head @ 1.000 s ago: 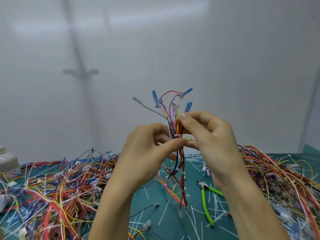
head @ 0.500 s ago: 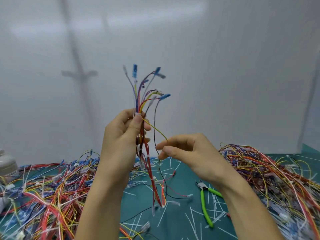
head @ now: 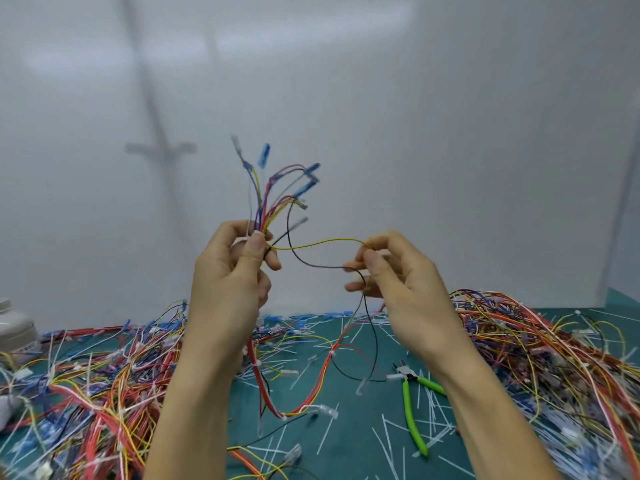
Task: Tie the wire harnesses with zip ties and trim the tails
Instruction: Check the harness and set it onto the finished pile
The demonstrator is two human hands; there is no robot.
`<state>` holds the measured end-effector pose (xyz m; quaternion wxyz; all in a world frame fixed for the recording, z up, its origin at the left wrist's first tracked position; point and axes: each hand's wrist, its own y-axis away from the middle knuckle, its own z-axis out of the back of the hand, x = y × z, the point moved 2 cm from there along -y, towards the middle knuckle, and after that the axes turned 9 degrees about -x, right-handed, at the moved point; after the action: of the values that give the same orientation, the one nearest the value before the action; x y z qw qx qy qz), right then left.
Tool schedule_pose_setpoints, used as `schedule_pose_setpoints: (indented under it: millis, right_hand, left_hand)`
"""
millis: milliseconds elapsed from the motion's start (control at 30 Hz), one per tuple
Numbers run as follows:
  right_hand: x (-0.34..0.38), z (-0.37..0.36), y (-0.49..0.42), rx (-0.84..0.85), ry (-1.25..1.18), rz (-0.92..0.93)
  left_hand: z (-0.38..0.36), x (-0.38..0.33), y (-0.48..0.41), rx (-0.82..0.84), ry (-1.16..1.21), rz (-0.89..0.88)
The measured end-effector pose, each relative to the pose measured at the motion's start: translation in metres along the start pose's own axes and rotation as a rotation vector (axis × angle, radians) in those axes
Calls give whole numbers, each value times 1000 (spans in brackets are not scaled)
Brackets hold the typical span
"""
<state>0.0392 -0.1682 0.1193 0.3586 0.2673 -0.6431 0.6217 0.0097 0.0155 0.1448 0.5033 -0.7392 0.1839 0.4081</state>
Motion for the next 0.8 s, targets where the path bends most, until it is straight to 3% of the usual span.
schedule_pose_setpoints:
  millis: [133, 233, 333, 400, 467, 567, 800]
  right_hand:
    - [8, 1, 2, -62, -87, 85]
    - [6, 8, 0, 12, -177, 27]
    - [-8, 9, -1, 246, 247, 22]
    - [-23, 3, -1, 251, 567, 34]
    - [-38, -5, 1, 187, 737, 38]
    - [-58, -12, 5, 125, 821, -44]
    - [-75, -8, 11, 220, 884, -276]
  left_hand:
    - [1, 4, 0, 30, -76, 0]
    - [3, 0, -1, -71, -43, -46]
    - [7, -10, -3, -162, 87, -87]
    - [6, -16, 0, -134, 140, -110]
    - [1, -22, 5, -98, 151, -129]
    - [-4, -26, 10, -107, 191, -149]
    - [-4, -31, 13, -254, 324, -167]
